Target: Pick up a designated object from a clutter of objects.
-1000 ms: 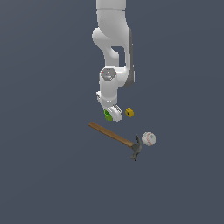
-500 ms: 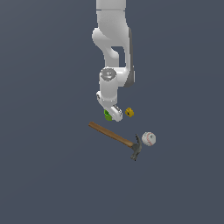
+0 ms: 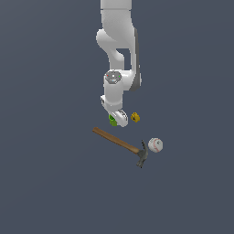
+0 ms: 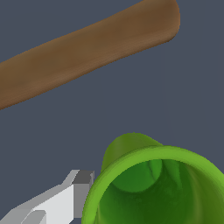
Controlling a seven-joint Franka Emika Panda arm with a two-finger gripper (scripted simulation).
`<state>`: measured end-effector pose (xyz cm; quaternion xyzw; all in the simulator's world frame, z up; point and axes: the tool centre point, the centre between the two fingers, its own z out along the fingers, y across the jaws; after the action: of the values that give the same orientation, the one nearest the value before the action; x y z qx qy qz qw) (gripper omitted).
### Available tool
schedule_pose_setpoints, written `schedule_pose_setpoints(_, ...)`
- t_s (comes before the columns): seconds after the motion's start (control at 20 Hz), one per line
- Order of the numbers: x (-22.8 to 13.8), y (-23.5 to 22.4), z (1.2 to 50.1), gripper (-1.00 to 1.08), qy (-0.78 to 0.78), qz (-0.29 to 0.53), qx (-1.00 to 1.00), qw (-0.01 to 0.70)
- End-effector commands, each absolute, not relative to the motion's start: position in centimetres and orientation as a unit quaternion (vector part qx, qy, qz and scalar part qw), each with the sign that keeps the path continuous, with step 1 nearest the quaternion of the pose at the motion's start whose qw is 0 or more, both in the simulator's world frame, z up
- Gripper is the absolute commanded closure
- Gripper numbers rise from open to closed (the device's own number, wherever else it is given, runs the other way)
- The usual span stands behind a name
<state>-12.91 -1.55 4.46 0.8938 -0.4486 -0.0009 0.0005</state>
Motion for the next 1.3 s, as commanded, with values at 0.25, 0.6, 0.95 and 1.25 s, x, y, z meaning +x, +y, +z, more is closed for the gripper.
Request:
schedule_pose_setpoints(0.25,-11.8,-1.2,6.4,1.08,-0.448,0.000,0.894,0.000)
schedule_pose_setpoints(0.6,-9.6,-0.7,10.2,1.08,-0.449,0.000,0.894,0.001)
schedule_pose_setpoints(0.95,-6.6,0.1,15.5,1.08,-0.449,0.000,0.894,0.001)
schedule_pose_setpoints(1.25,-3.7,0.9,20.4,1.08,-0.449,0.000,0.894,0.001)
